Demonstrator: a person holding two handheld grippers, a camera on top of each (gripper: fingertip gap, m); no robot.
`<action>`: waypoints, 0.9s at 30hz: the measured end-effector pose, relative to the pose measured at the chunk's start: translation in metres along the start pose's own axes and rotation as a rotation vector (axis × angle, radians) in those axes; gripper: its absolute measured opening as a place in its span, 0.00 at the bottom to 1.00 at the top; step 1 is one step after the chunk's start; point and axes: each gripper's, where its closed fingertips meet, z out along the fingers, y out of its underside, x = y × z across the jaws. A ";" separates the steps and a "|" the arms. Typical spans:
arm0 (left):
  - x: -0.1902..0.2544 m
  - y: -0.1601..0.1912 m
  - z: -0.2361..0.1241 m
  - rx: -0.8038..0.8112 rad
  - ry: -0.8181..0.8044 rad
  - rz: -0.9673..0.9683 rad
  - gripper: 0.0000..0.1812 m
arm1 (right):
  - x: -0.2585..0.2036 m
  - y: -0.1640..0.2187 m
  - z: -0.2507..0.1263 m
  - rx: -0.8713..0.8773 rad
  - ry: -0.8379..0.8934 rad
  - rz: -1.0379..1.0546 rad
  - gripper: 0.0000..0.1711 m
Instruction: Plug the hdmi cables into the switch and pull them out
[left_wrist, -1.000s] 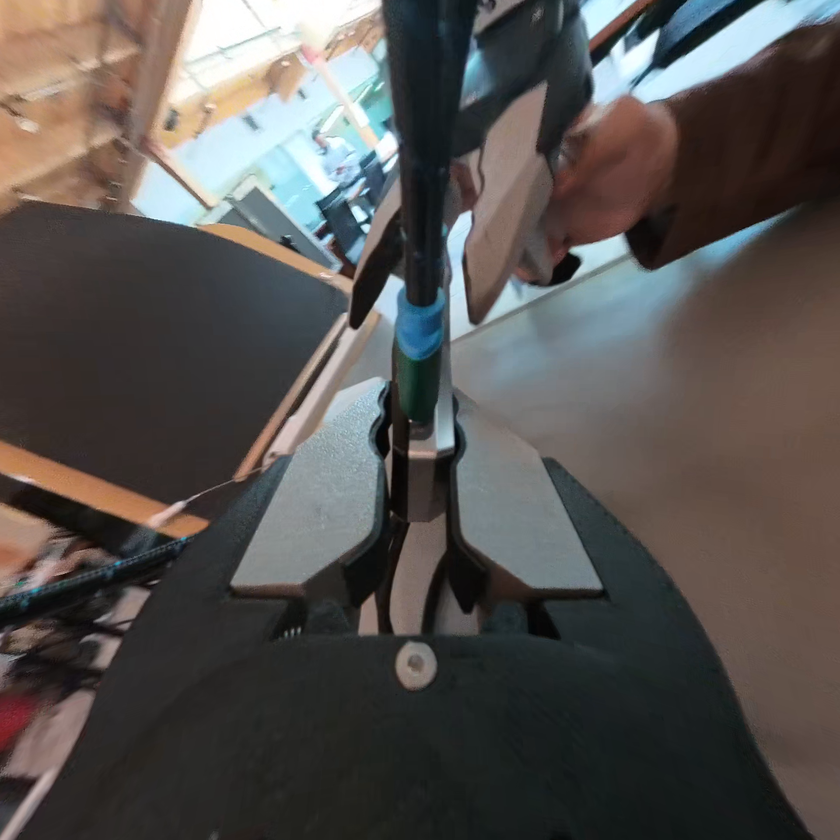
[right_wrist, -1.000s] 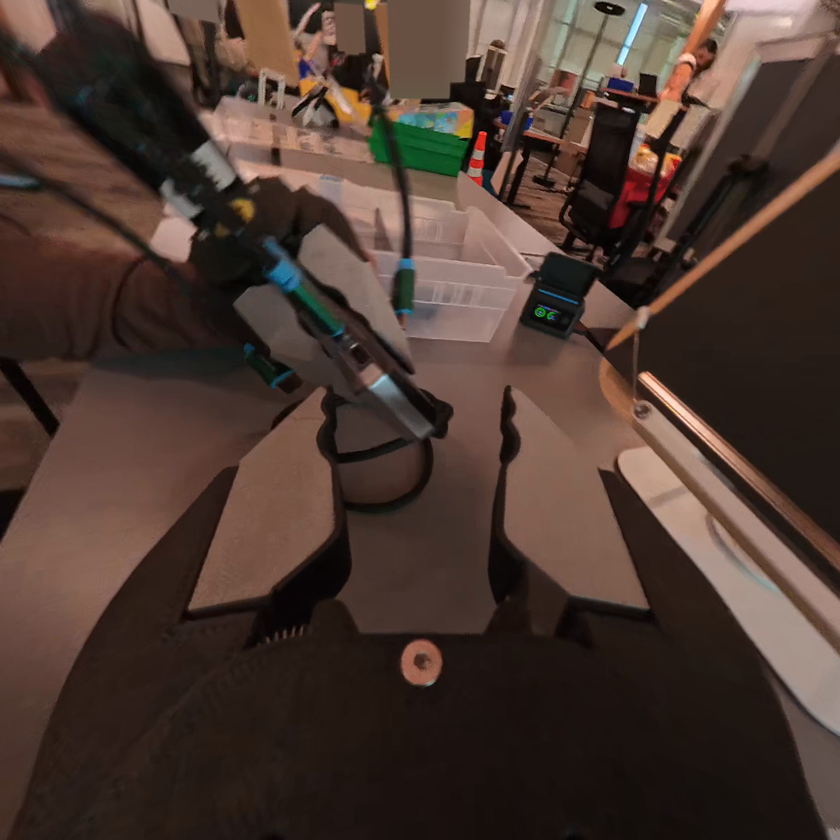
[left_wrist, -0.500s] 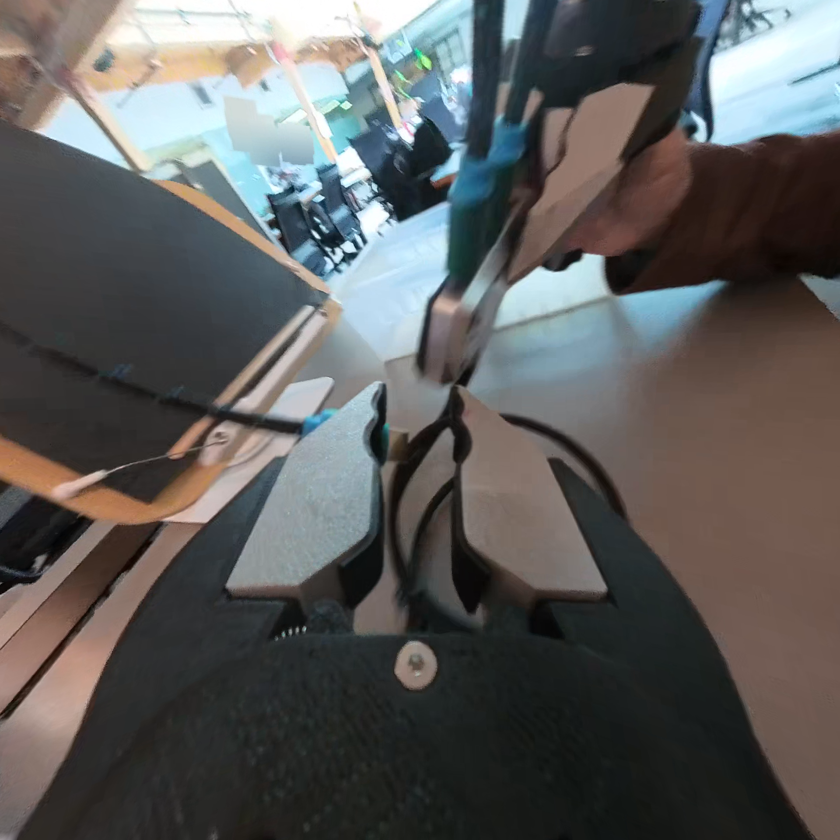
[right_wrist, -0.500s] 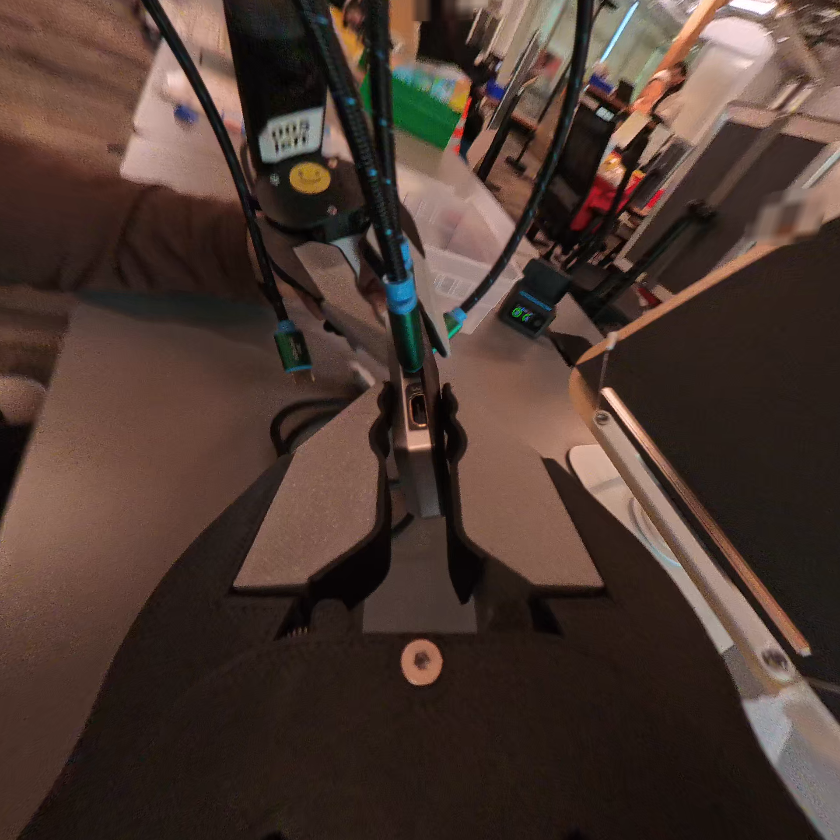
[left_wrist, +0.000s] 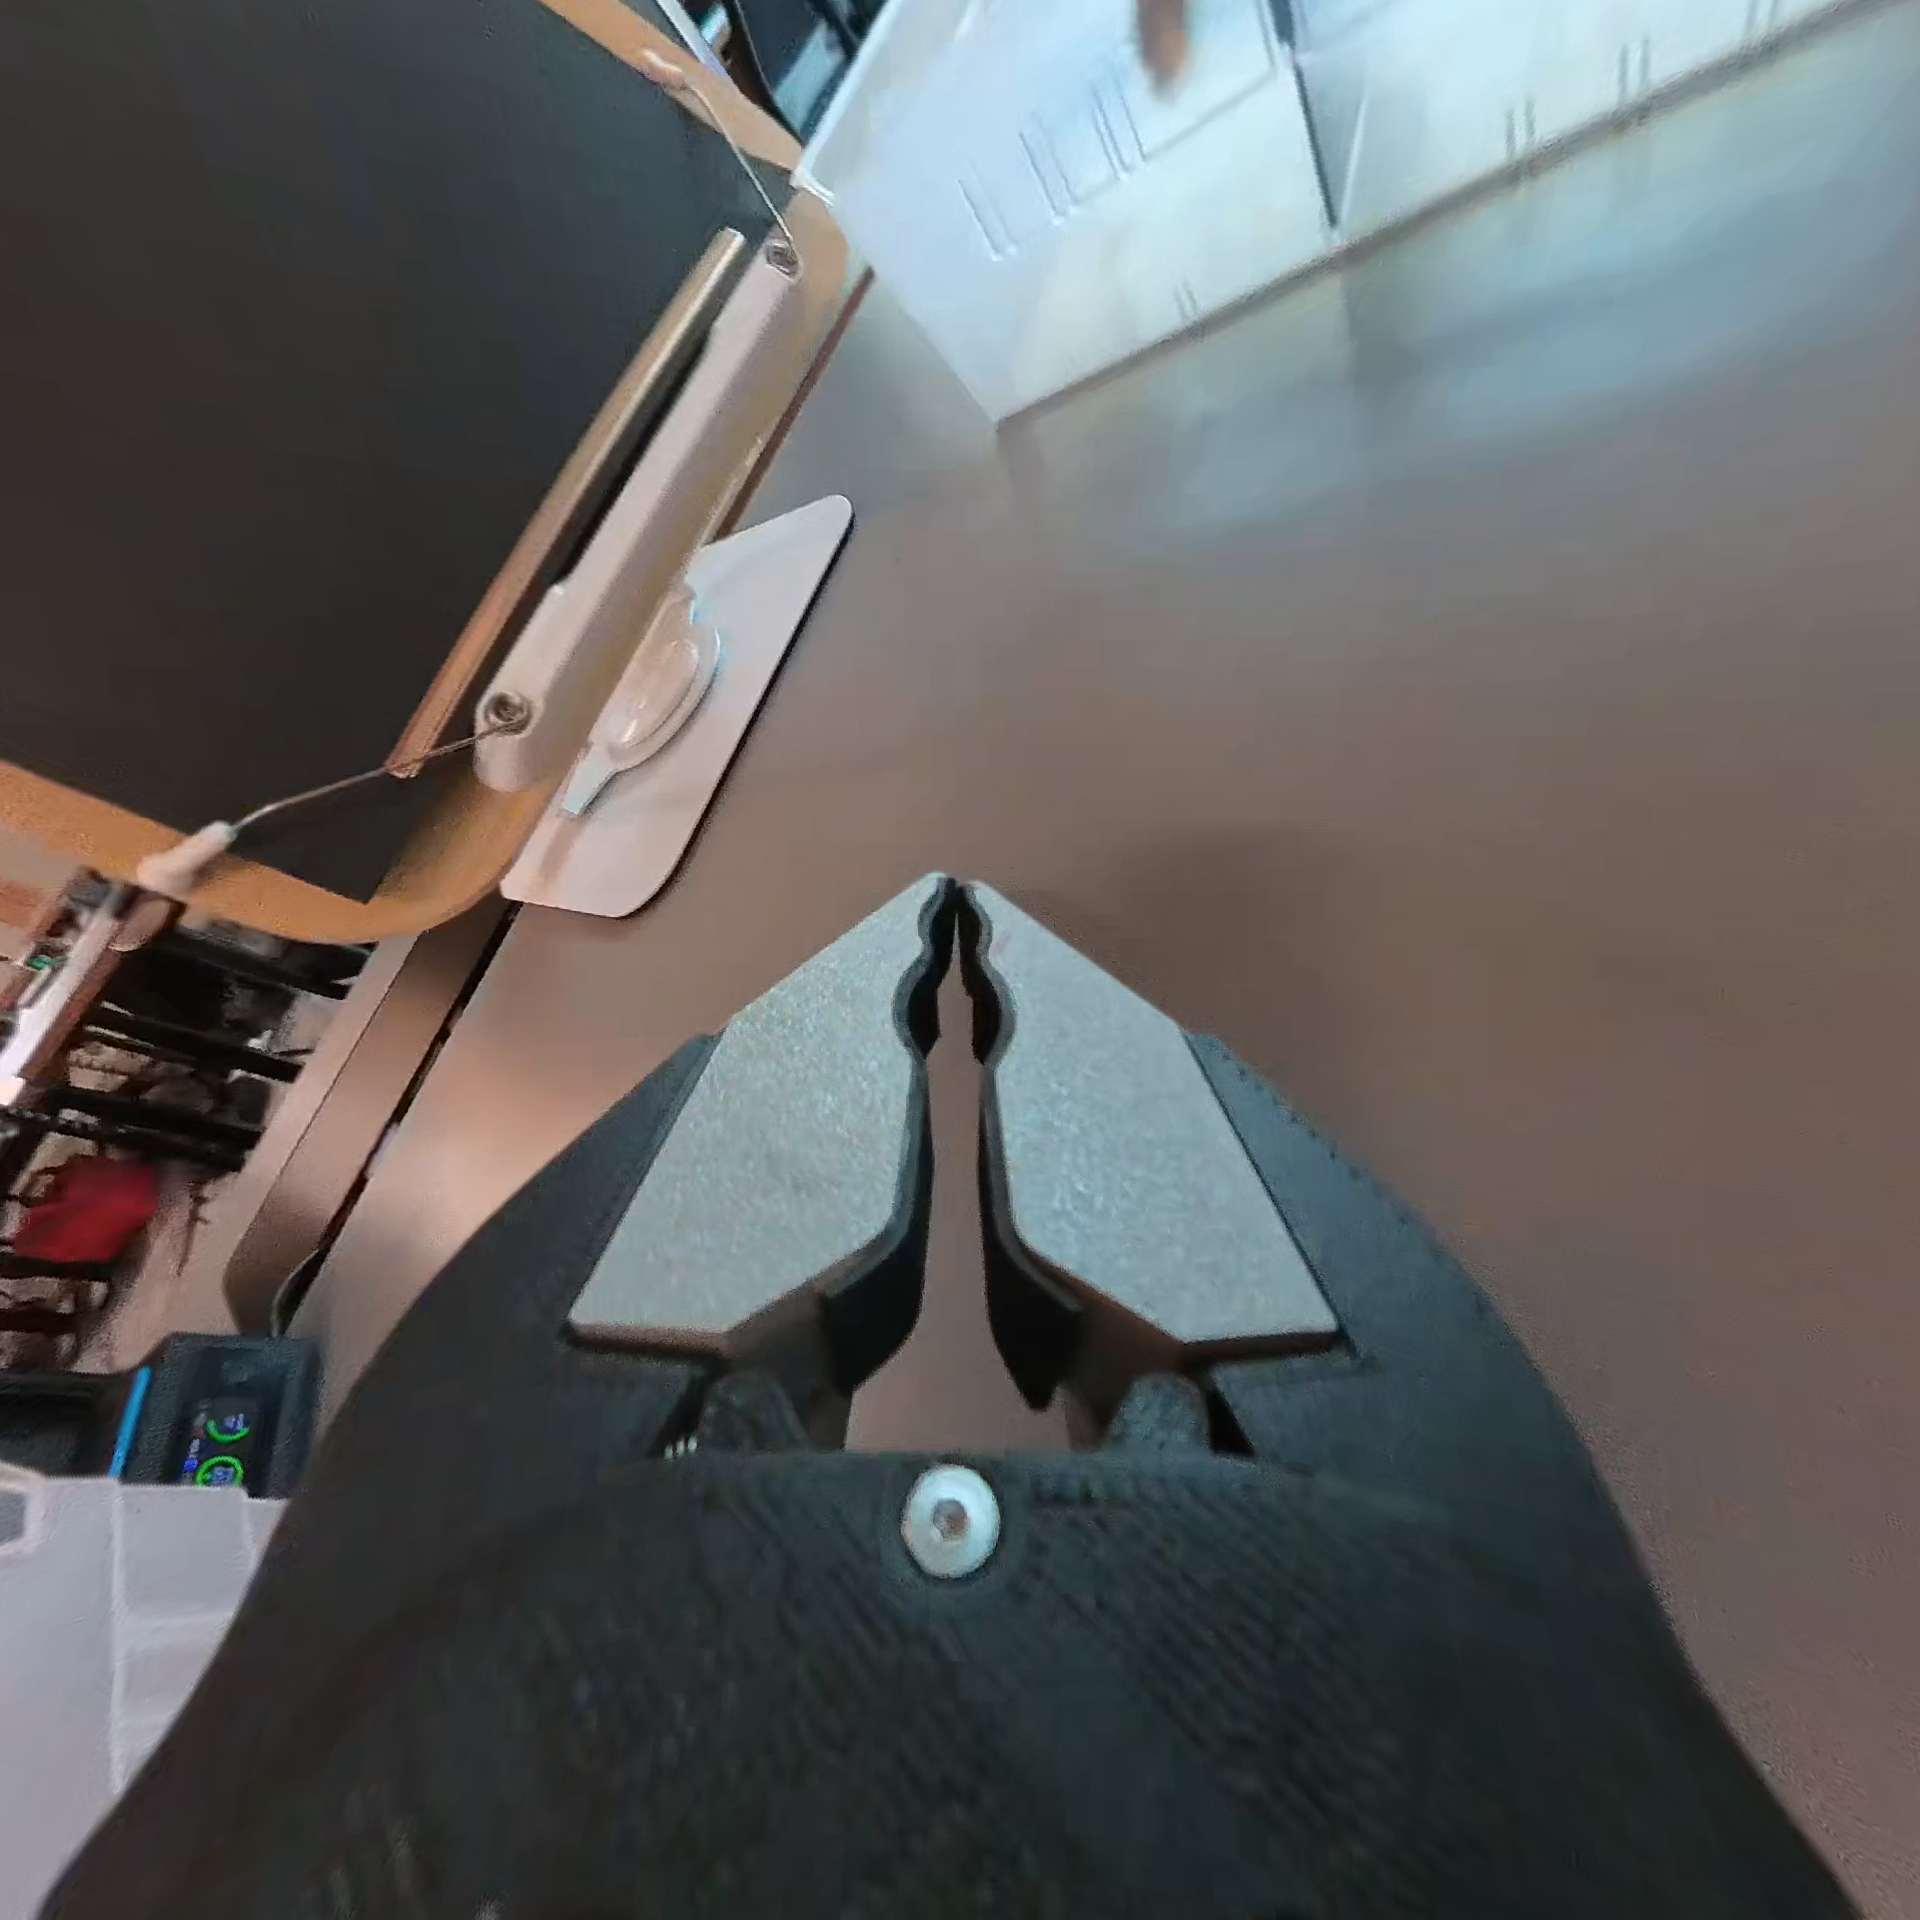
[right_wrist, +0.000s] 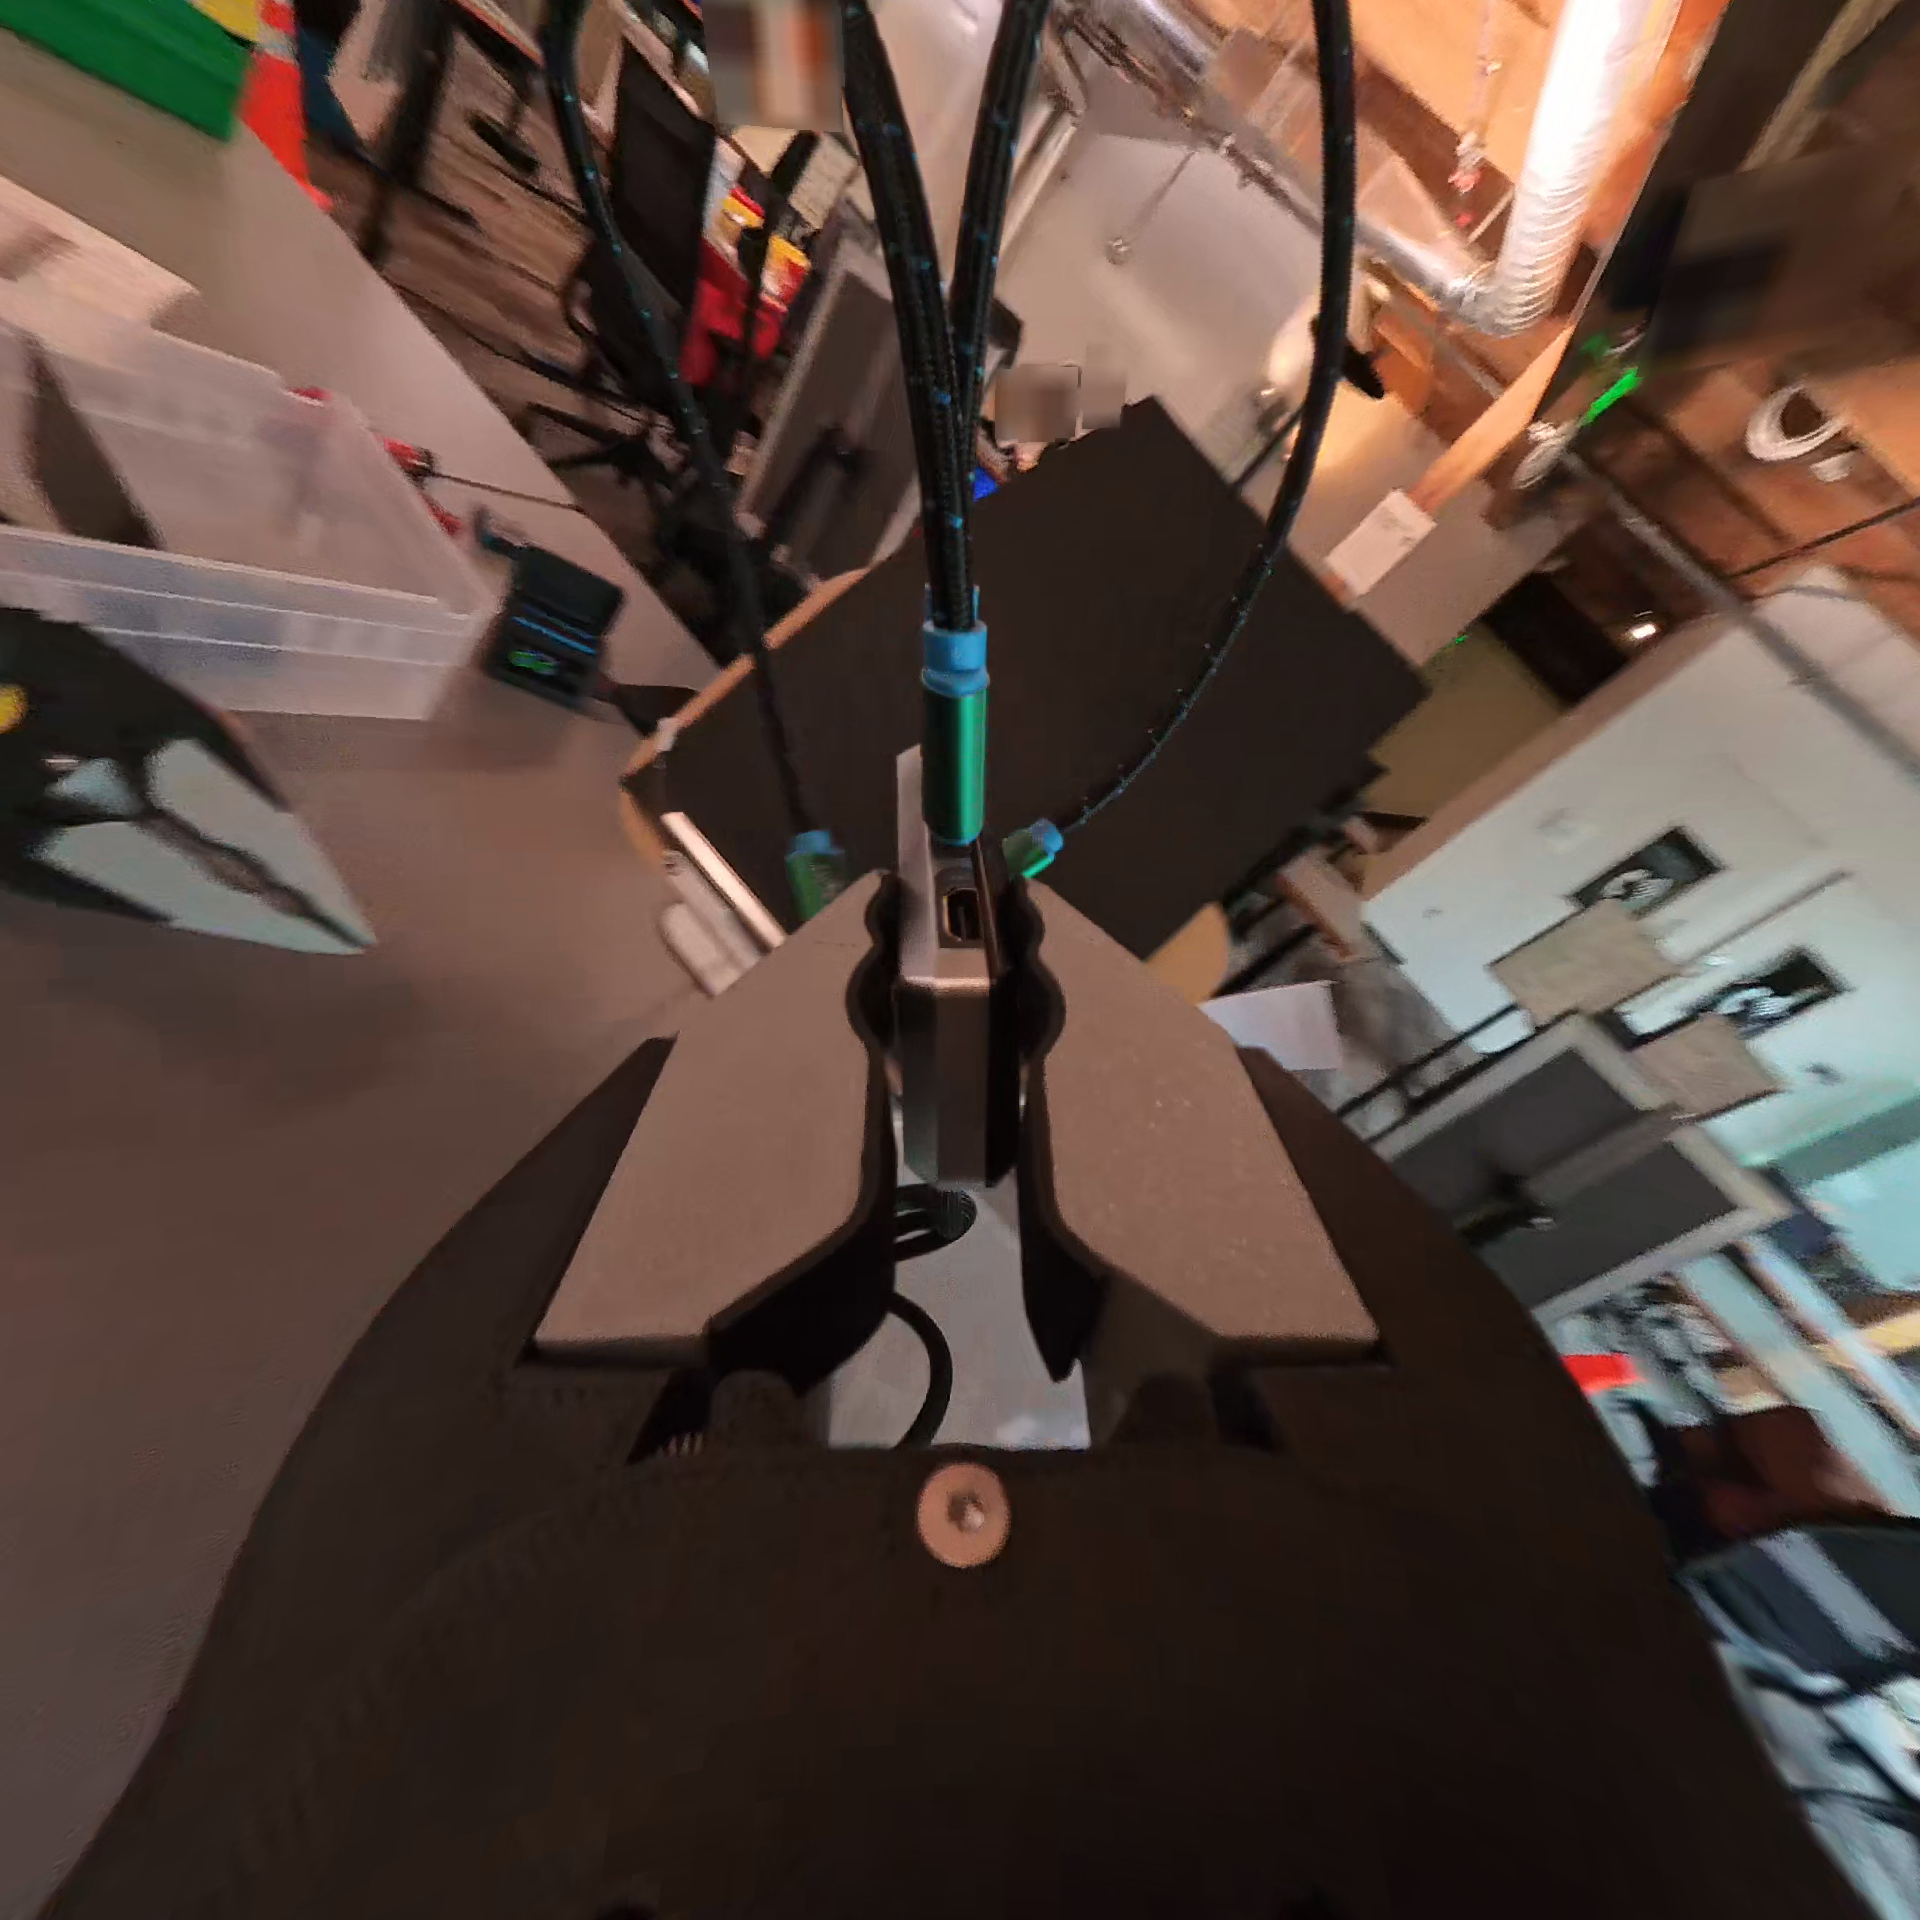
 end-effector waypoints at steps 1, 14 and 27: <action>0.002 0.002 0.001 -0.010 0.003 0.014 0.00 | 0.014 -0.004 0.001 0.001 0.026 -0.032 0.10; -0.030 0.001 -0.009 0.004 -0.120 -0.052 0.00 | 0.098 0.071 0.077 0.182 -0.065 0.119 0.10; -0.024 -0.005 -0.006 0.006 -0.105 -0.016 0.00 | 0.060 0.282 0.046 -0.357 -0.410 0.016 0.10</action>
